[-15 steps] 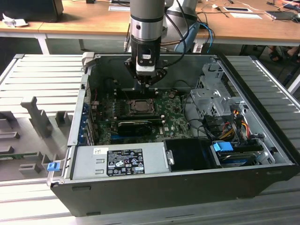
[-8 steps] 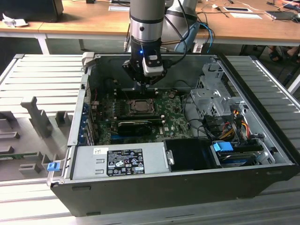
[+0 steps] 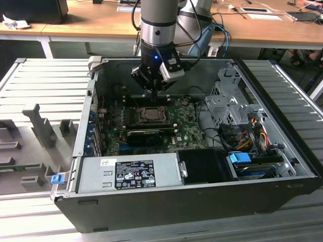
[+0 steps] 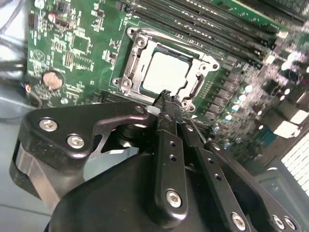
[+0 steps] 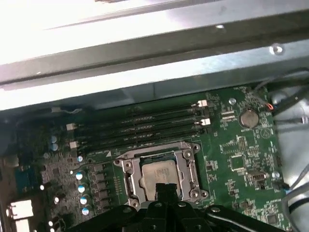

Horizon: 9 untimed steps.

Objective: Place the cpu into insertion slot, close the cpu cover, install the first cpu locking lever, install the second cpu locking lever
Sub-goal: 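Install the first cpu locking lever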

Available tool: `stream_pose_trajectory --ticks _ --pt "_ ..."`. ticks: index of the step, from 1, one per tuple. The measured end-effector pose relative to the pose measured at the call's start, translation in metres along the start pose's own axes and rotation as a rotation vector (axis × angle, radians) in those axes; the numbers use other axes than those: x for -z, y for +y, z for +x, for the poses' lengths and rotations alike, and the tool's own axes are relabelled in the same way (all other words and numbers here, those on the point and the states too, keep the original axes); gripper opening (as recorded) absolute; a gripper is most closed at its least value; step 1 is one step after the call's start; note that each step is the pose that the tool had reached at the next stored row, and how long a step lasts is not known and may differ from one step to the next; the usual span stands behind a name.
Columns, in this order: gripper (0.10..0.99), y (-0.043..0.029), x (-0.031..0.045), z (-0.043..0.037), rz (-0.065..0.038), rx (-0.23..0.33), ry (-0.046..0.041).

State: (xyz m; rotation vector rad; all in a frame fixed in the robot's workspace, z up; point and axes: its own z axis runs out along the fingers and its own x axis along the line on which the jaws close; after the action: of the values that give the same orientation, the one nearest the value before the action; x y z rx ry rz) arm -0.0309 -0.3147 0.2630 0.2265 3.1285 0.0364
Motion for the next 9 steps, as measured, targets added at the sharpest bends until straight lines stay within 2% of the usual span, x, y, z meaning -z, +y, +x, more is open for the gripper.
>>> stream_pose_trajectory --ticks 1,5,6,7,9 --pt "0.106 0.0000 -0.0003 0.0000 0.000 0.042 0.0011" --pt "0.106 0.0000 -0.0007 0.0000 -0.003 0.110 0.0028" --pt "0.106 -0.0006 -0.0009 0.0037 -0.009 0.119 0.0036" --pt "0.106 -0.0021 -0.0012 0.0142 -0.011 0.119 0.0038" --pt "0.106 -0.0044 -0.0012 0.0297 -0.013 0.119 0.0040"
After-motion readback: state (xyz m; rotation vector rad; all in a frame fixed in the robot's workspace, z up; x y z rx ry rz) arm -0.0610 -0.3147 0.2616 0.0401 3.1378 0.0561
